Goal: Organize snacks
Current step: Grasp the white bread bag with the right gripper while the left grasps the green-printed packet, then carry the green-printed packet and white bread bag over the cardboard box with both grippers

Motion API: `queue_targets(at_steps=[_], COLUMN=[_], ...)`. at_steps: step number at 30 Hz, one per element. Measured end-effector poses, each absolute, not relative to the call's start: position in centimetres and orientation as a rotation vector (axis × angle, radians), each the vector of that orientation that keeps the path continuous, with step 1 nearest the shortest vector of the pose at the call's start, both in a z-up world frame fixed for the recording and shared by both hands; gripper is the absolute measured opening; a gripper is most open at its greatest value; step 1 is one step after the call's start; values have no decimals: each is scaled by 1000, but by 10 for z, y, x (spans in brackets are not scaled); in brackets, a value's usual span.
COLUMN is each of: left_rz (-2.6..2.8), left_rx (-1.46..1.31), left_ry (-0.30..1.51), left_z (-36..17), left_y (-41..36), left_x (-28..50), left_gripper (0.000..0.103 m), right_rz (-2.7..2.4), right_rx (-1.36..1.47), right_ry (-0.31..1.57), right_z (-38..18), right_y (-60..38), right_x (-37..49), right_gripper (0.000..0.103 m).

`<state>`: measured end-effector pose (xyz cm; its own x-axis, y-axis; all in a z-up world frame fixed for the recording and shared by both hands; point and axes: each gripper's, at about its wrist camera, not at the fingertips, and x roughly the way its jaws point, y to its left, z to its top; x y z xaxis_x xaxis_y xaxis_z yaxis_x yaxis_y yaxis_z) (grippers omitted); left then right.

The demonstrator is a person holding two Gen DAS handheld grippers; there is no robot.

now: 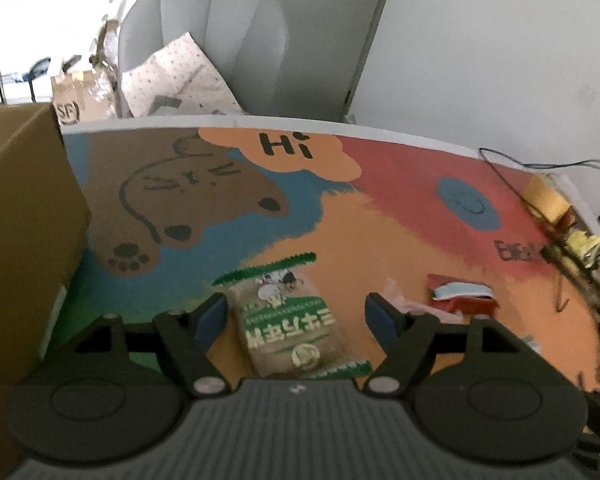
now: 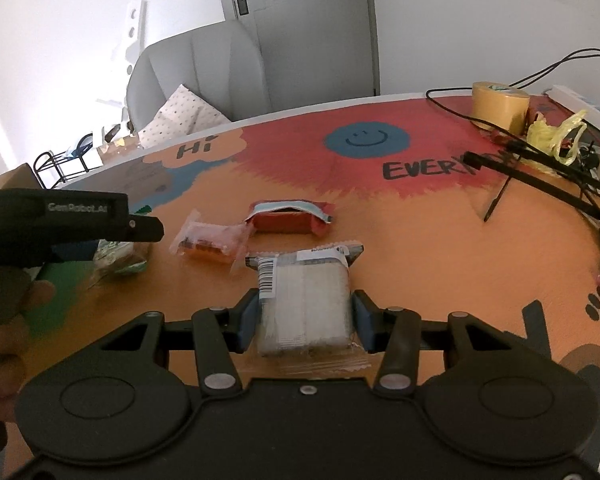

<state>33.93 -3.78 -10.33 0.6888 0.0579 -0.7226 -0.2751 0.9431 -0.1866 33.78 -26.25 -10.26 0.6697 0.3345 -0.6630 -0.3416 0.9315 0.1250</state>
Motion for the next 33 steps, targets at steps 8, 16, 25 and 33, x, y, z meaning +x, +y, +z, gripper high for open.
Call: queue_targets(at_steps=[8, 16, 25, 33], left_rz=[231, 194, 177, 150], left_rx=[-131, -120, -128, -131], left_ry=[804, 797, 741, 689], left_z=[-108, -104, -75, -42], left_y=[-54, -45, -39, -32], left_x=[338, 322, 287, 253], left_gripper=[66, 48, 48, 48], right_rz=[361, 376, 390, 402], right_rx=[-58, -47, -50, -46], right_ry=[728, 722, 675, 629], right_z=[-104, -99, -77, -54], right_y=[-255, -254, -244, -233], right_x=[335, 324, 304, 290], right_gripper=[47, 45, 45, 45])
